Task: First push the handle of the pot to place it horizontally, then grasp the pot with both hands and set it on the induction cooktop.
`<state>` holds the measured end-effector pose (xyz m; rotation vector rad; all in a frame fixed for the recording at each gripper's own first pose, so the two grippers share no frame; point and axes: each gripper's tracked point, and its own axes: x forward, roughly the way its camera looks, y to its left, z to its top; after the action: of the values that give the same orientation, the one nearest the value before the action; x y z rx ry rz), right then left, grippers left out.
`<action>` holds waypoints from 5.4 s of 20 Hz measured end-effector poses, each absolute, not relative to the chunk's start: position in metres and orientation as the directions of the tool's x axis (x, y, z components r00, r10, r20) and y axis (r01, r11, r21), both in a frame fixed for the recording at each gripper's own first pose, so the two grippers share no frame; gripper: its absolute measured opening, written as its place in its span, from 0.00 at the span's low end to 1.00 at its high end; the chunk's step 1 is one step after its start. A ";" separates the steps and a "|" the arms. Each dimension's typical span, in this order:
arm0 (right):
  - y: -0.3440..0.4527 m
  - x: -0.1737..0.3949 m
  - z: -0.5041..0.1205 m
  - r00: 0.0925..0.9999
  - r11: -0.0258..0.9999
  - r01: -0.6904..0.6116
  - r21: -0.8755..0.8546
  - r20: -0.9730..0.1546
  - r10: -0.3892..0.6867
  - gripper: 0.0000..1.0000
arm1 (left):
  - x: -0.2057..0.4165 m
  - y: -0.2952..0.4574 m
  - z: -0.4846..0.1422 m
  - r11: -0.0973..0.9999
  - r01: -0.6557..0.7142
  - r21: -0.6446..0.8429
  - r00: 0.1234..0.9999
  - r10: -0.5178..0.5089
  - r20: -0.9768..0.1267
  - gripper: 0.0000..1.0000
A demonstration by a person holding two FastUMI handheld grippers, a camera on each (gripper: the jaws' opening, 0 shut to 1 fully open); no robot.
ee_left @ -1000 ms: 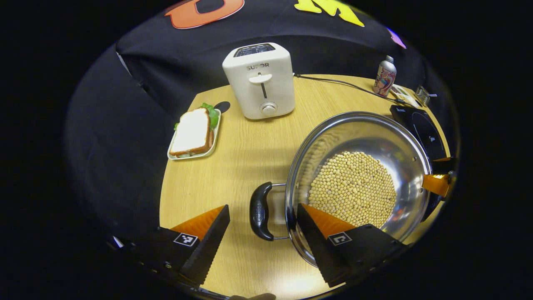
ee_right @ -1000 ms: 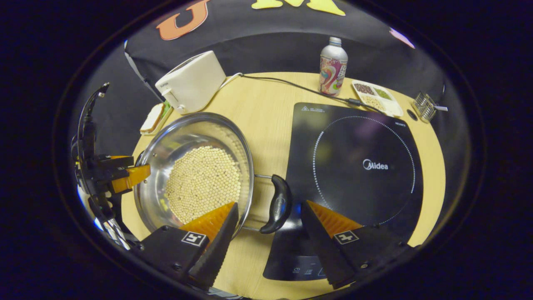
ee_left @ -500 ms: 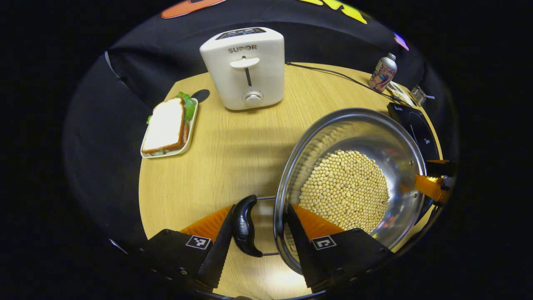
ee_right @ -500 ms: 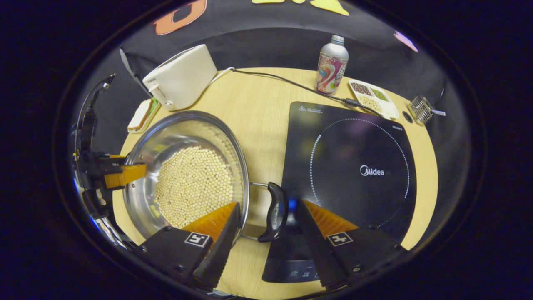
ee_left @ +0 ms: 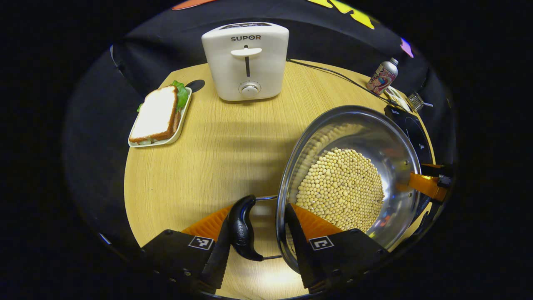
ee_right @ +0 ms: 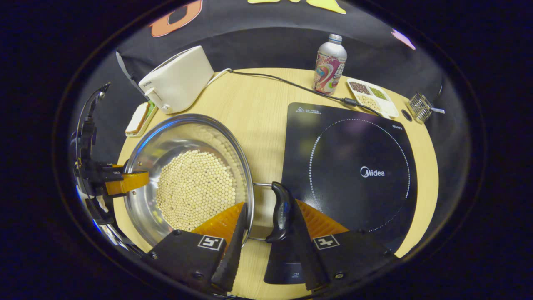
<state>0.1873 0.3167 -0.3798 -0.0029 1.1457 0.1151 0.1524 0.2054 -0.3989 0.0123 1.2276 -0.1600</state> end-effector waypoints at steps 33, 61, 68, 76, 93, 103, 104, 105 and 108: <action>0.071 0.176 -0.291 0.534 0.997 -0.007 0.079 -0.843 0.070 0.54 | 0.166 -0.025 -0.307 0.970 0.236 -0.065 0.391 -0.156 -0.907 0.64; 0.006 0.232 -0.323 0.498 0.994 -0.073 0.075 -0.861 0.102 0.57 | 0.202 -0.092 -0.342 0.979 0.197 -0.060 0.356 -0.128 -0.925 0.64; 0.006 0.231 -0.323 0.516 0.995 -0.046 0.091 -0.851 0.101 0.55 | 0.203 -0.093 -0.343 0.978 0.199 -0.057 0.368 -0.129 -0.921 0.64; 0.000 0.243 -0.300 0.649 0.996 -0.042 0.083 -0.755 0.090 0.70 | 0.212 -0.087 -0.318 0.976 0.216 0.018 0.531 -0.102 -0.841 0.88; 0.063 0.209 -0.242 0.788 0.997 -0.074 0.033 -0.610 0.079 0.95 | 0.191 -0.064 -0.235 0.990 0.136 0.042 0.797 -0.084 -0.598 0.97; 0.104 0.142 -0.128 0.912 0.997 -0.061 -0.039 -0.408 0.039 0.95 | 0.144 -0.038 -0.134 0.983 0.183 -0.009 0.901 -0.172 -0.398 0.97; 0.105 0.135 -0.112 0.925 0.997 -0.067 -0.040 -0.377 0.047 0.95 | 0.136 -0.034 -0.117 0.984 0.176 -0.005 0.916 -0.166 -0.364 0.97; 0.107 0.126 -0.094 0.938 0.996 -0.076 -0.039 -0.341 0.058 0.96 | 0.125 -0.031 -0.098 0.986 0.168 0.000 0.931 -0.158 -0.328 0.97; 0.109 0.095 -0.046 0.967 0.994 -0.109 -0.028 -0.234 0.099 0.95 | 0.093 -0.021 -0.047 0.993 0.116 -0.005 0.969 -0.114 -0.219 0.97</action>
<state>0.0947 0.1089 -0.0456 -0.0402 0.2346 0.1052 0.0932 -0.0210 -0.0467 0.0082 0.2207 -0.1164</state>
